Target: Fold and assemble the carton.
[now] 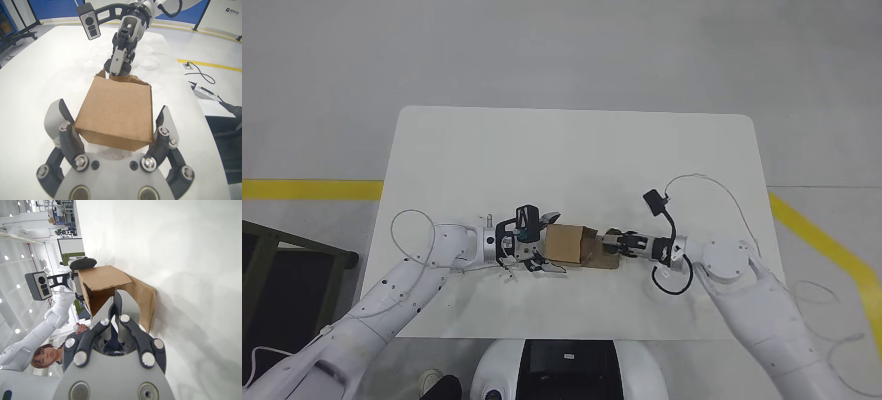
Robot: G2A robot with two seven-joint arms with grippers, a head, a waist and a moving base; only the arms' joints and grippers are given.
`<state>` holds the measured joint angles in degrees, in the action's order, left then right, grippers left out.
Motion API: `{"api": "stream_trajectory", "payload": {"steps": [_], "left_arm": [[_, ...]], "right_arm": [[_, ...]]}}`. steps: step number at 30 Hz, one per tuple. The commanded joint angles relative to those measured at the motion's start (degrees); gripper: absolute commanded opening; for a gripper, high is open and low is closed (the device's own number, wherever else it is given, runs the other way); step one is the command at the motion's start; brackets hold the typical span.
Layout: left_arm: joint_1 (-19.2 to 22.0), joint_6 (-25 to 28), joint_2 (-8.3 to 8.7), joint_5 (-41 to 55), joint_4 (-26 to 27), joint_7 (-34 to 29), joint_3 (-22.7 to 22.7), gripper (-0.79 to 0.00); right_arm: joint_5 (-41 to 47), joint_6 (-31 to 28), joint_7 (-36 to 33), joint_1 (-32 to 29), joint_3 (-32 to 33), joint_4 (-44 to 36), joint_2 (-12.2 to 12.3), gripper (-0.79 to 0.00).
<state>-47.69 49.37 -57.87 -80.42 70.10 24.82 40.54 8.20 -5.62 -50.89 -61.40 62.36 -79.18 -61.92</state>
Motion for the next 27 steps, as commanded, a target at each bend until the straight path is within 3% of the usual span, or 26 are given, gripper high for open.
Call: {"api": "stream_trajectory", "payload": {"steps": [1, 13, 27], "left_arm": [[0.0, 0.0, 0.0, 0.0, 0.0, 0.0, 0.0, 0.0], [0.0, 0.0, 0.0, 0.0, 0.0, 0.0, 0.0, 0.0], [0.0, 0.0, 0.0, 0.0, 0.0, 0.0, 0.0, 0.0]], "right_arm": [[0.25, -0.28, 0.31, 0.82, -0.66, 0.85, -0.27, -0.785], [0.86, -2.56, -0.21, 3.91, -3.82, 2.94, -1.53, -0.785], [0.91, -1.95, -1.06, 1.55, -0.7, 1.73, -0.74, -0.785]]}}
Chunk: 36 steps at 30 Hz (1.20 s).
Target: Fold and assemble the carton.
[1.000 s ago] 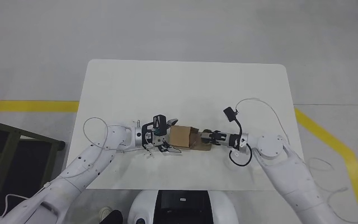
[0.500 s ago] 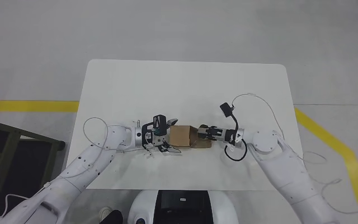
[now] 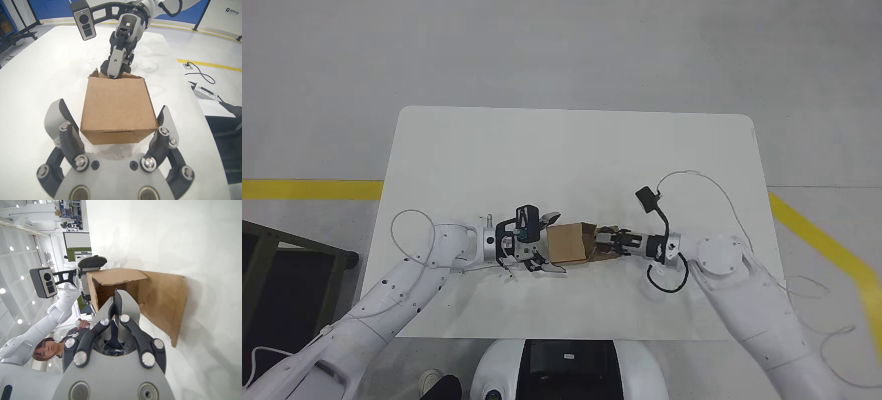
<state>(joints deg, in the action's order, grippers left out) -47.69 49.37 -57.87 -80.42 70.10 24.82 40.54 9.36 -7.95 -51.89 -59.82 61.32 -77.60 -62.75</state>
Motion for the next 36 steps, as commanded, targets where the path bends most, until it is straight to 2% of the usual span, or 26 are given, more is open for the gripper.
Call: {"api": "stream_trajectory", "payload": {"steps": [1, 7, 17, 22, 27, 36], "left_arm": [[0.0, 0.0, 0.0, 0.0, 0.0, 0.0, 0.0, 0.0], [0.0, 0.0, 0.0, 0.0, 0.0, 0.0, 0.0, 0.0], [0.0, 0.0, 0.0, 0.0, 0.0, 0.0, 0.0, 0.0], [0.0, 0.0, 0.0, 0.0, 0.0, 0.0, 0.0, 0.0], [0.0, 0.0, 0.0, 0.0, 0.0, 0.0, 0.0, 0.0], [0.0, 0.0, 0.0, 0.0, 0.0, 0.0, 0.0, 0.0]], "right_arm": [[-0.37, 0.44, -0.16, -0.02, 0.58, 0.29, 0.15, -0.785], [-0.81, 0.21, 0.09, 1.67, -0.26, 2.26, -0.23, -0.785], [-0.07, -2.58, 2.47, 6.89, -3.69, 8.33, -2.01, -0.785], [0.37, -4.97, 1.52, 8.45, -4.35, 10.53, -2.48, -0.785], [0.04, -6.58, -1.29, 8.76, -4.67, 10.3, -2.52, -0.785], [0.61, -5.37, -3.43, 6.23, -4.51, 6.42, -2.26, -0.785]]}}
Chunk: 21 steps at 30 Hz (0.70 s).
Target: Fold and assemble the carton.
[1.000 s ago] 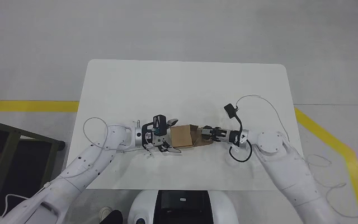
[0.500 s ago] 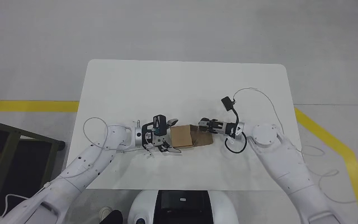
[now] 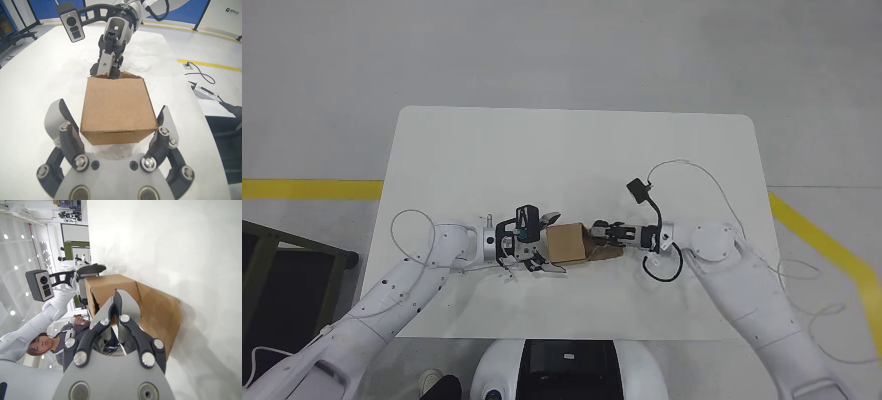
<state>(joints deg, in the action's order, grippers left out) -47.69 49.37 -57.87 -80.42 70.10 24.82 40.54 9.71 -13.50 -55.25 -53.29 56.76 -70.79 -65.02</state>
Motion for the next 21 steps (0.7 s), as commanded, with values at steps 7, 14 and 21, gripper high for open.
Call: {"api": "stream_trajectory", "payload": {"steps": [7, 14, 21], "left_arm": [[0.0, 0.0, 0.0, 0.0, 0.0, 0.0, 0.0, 0.0], [0.0, 0.0, 0.0, 0.0, 0.0, 0.0, 0.0, 0.0], [0.0, 0.0, 0.0, 0.0, 0.0, 0.0, 0.0, 0.0]], "right_arm": [[2.26, 1.78, -0.73, -1.75, -0.54, -2.41, -0.19, -0.785], [4.19, 2.32, -0.12, -0.99, -3.07, -0.9, -1.27, -0.785], [4.79, 1.73, -0.23, 0.17, -3.3, 1.0, -1.69, -0.785]]}}
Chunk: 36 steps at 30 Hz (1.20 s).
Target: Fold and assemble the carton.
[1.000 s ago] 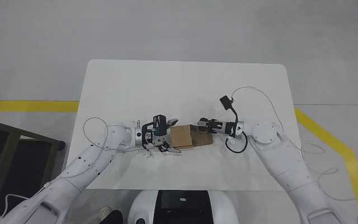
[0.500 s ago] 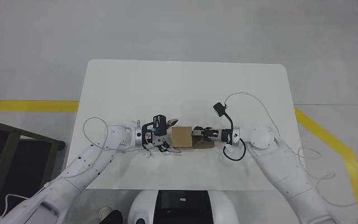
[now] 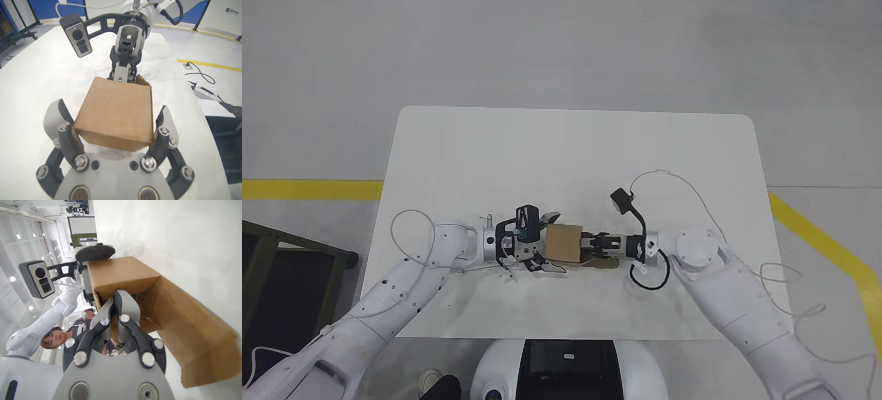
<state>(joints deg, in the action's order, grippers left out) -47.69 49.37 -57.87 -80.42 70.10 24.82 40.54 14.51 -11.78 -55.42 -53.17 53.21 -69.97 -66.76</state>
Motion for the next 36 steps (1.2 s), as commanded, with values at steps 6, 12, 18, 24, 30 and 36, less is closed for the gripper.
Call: {"api": "stream_trajectory", "payload": {"steps": [6, 12, 18, 24, 30, 36], "left_arm": [[0.0, 0.0, 0.0, 0.0, 0.0, 0.0, 0.0, 0.0], [0.0, 0.0, 0.0, 0.0, 0.0, 0.0, 0.0, 0.0], [0.0, 0.0, 0.0, 0.0, 0.0, 0.0, 0.0, 0.0], [0.0, 0.0, 0.0, 0.0, 0.0, 0.0, 0.0, 0.0], [0.0, 0.0, 0.0, 0.0, 0.0, 0.0, 0.0, 0.0], [0.0, 0.0, 0.0, 0.0, 0.0, 0.0, 0.0, 0.0]], "right_arm": [[-1.38, 1.29, -0.89, -1.09, 4.26, -0.6, 1.35, -0.785], [-3.12, 4.36, -3.69, -4.36, 10.15, -4.62, 3.45, -0.785], [-3.84, 8.15, -8.09, -7.79, 11.98, -10.34, 4.57, -0.785], [-3.76, 9.51, -6.43, -11.25, 12.58, -12.98, 4.99, -0.785], [-2.41, 8.35, -1.52, -11.83, 10.5, -11.96, 4.28, -0.785], [-2.44, 6.47, 1.4, -9.77, 8.16, -9.43, 3.43, -0.785]]}}
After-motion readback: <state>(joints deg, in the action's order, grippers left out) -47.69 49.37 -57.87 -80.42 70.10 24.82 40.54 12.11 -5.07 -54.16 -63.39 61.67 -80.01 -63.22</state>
